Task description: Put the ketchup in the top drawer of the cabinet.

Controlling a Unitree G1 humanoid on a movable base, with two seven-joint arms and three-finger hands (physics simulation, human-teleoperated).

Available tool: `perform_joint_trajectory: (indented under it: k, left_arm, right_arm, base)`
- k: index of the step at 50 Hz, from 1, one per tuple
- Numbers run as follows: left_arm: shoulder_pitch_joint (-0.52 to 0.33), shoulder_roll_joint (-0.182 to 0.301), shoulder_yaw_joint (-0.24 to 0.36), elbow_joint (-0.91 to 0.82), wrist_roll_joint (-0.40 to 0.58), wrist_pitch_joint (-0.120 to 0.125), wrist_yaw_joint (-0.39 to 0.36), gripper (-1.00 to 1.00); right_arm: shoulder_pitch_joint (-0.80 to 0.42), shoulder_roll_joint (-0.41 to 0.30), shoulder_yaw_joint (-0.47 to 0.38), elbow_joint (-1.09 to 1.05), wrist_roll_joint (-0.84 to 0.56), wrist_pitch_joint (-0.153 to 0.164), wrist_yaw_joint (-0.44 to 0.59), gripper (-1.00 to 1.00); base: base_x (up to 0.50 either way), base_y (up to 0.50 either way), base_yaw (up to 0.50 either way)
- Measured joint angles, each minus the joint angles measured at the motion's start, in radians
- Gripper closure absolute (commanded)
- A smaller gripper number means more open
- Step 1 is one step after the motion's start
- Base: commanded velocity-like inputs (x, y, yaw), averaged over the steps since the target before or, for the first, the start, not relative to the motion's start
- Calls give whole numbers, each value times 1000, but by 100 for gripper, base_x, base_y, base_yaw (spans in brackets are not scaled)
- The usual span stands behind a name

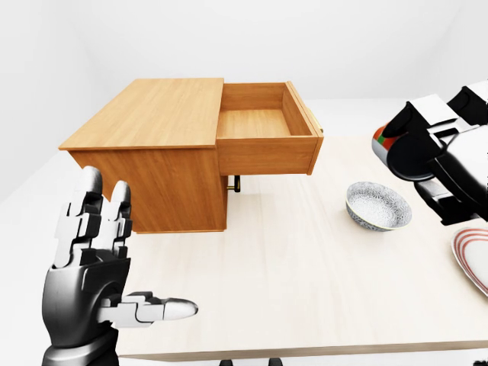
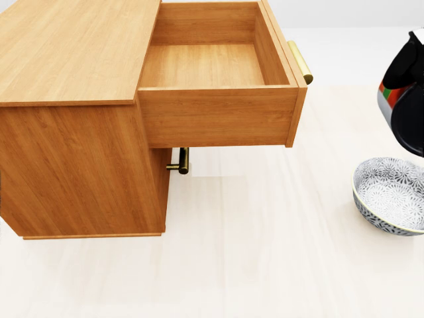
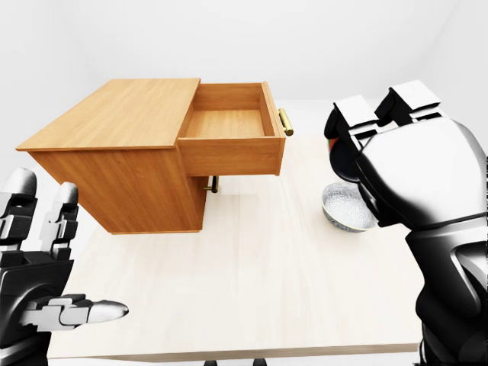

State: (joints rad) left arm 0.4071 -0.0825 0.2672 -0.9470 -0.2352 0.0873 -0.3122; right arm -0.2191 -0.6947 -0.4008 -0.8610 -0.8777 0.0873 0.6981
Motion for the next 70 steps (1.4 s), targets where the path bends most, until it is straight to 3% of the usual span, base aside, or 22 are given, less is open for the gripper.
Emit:
perform_joint_trajectory:
  k: [9,16,33,46,70]
  left_arm:
    - [2,-2,2,-6,-1,0,-4,-100]
    - [0,-3,6,-8,-5,0,-6,-100]
    - [-10,-1,19,-3,-12,0,-4,-100]
    - [-22,0,34,-8,-22,0,-3,-100]
    - [-37,7,25,9,-14,0,8,-100]
  right_arm:
    - [-241,-99,116,187,21,0,0,100]
    - [-461,-117,192,393,0,0,0,100]
    - [-880,-35,265,859,-91,0,0,100]
    - [-1149,19,296,1265,-86,0,0,100]
    - [-1405,96,327,1727,73,0,0,100]
  base:
    - [0,0,0]
    - [0,0,0]
    - [0,0,0]
    - [0,0,0]
    - [0,0,0]
